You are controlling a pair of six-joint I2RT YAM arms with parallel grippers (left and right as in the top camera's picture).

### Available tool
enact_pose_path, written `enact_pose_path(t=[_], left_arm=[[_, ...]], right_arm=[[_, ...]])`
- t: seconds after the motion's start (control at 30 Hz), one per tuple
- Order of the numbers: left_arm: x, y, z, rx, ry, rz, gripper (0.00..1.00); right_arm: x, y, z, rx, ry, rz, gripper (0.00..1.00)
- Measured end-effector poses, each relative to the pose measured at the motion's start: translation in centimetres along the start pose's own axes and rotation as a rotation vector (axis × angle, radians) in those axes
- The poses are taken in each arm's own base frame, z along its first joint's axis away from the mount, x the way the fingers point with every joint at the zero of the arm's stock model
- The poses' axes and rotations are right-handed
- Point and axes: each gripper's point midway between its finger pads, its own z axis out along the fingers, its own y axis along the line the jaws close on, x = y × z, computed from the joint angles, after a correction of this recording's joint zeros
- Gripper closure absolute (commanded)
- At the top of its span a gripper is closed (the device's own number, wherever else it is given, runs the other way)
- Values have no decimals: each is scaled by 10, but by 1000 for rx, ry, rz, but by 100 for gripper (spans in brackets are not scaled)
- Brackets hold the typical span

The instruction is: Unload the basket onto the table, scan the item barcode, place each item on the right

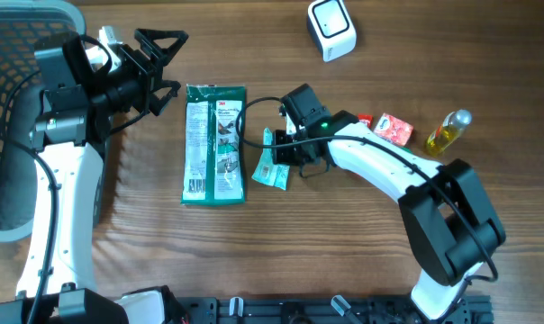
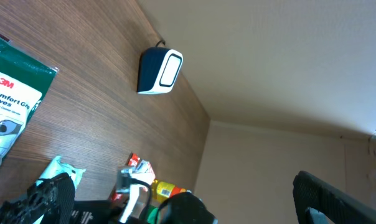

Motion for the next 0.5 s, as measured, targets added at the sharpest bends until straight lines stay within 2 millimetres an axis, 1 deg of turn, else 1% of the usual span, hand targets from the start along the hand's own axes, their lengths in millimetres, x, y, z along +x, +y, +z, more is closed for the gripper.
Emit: enact_pose_path(t=[0.07, 0.13, 0.2, 0.27, 0.33, 0.4, 0.47, 0.5], left_arm=[[0, 0, 0, 0, 0, 0, 0], [0, 0, 0, 0, 0, 0, 0], [0, 0, 0, 0, 0, 0, 0], [0, 0, 0, 0, 0, 0, 0], [0, 0, 0, 0, 0, 0, 0], [0, 0, 0, 0, 0, 0, 0], [0, 0, 0, 0, 0, 0, 0], [0, 0, 0, 0, 0, 0, 0]], right_arm=[[-11, -1, -3, 19, -52, -25, 94], [-21, -7, -4, 62, -100, -32, 94], [-34, -10, -6, 94, -166, -42, 94], [-49, -10, -9, 107, -234, -50, 94], [-59, -8, -10, 107, -277, -55, 94], [-59, -12, -6, 123, -279, -56, 96], [-53, -21, 2, 151, -247, -52, 96], [-45, -27, 3, 174, -212, -47, 96]])
